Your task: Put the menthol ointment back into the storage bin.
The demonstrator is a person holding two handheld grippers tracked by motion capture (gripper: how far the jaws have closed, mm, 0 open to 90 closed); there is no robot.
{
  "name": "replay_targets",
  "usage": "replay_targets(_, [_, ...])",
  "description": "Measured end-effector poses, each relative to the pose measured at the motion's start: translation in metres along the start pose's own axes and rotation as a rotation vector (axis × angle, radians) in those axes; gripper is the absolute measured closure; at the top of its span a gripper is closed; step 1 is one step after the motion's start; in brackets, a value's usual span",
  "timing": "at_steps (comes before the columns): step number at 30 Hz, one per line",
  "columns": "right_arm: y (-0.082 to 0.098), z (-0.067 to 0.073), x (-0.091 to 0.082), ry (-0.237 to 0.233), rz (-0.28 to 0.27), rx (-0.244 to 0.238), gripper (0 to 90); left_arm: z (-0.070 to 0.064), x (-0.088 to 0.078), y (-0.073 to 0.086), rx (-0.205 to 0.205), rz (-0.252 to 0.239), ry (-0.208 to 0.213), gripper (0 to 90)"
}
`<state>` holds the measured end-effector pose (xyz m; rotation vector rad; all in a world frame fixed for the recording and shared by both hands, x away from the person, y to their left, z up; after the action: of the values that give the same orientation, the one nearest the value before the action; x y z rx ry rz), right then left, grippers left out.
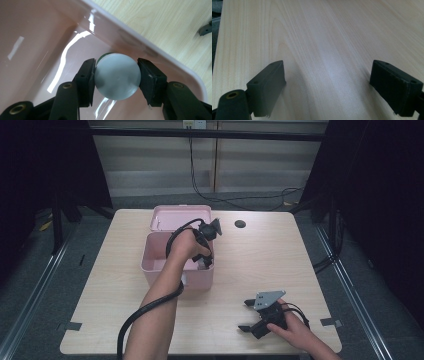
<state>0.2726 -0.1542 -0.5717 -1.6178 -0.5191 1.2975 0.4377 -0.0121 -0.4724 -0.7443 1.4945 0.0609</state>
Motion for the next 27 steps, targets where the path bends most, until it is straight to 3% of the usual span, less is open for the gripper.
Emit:
replay_targets(19, [0.0,0.0,0.0,0.0,0.0,0.0,12.2,0.003,0.02,0.008,0.043,0.005,-0.004,50.1])
replay_targets(27, [0.0,0.0,0.0,0.0,0.0,0.0,12.2,0.002,0.024,0.01,0.037,0.014,0.001,50.0])
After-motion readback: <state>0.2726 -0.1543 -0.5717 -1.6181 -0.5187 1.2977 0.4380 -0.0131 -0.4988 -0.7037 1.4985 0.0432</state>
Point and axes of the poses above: each handheld gripper's, and its own axes: x roughly forward along the jaws, y roughly out of its underside, z roughly to its left, the point moved 9 cm from there along x, roughly forward along the jaws, and after that the axes turned 13 degrees about -z, right-handed, at the moved point
